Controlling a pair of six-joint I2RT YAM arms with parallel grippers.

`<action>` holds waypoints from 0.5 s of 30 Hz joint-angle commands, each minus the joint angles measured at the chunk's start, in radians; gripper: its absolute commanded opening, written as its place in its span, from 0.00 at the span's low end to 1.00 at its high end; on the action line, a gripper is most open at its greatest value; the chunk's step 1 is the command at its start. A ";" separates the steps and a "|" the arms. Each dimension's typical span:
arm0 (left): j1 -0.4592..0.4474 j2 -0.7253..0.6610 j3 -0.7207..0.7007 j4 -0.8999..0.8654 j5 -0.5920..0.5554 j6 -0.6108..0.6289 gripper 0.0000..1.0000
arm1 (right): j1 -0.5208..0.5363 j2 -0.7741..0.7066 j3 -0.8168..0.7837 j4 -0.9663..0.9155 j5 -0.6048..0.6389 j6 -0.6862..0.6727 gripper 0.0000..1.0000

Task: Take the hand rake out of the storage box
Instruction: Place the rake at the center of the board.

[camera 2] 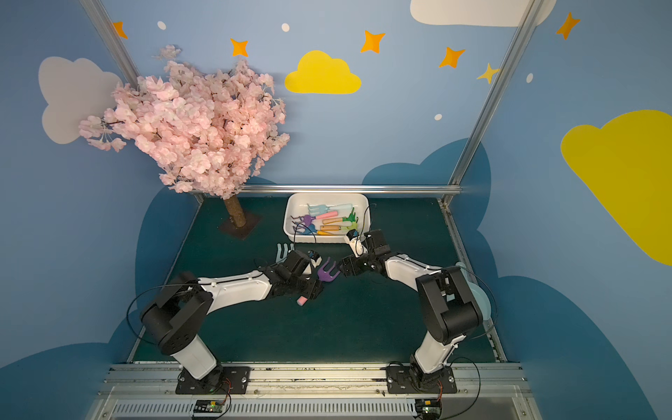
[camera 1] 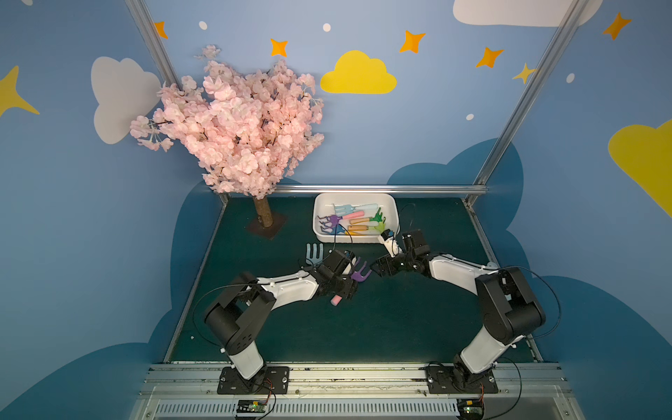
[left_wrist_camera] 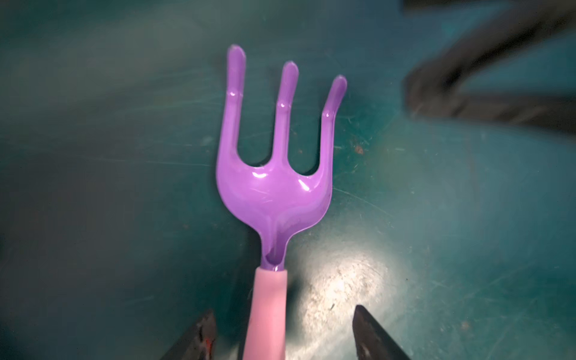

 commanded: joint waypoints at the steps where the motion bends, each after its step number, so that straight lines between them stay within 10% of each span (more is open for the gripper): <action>1: -0.026 0.055 0.046 -0.100 -0.074 0.023 0.61 | -0.039 -0.068 -0.049 0.071 0.017 0.100 0.92; 15: -0.070 0.135 0.132 -0.241 -0.255 -0.038 0.08 | -0.237 -0.160 -0.195 0.199 -0.123 0.214 0.92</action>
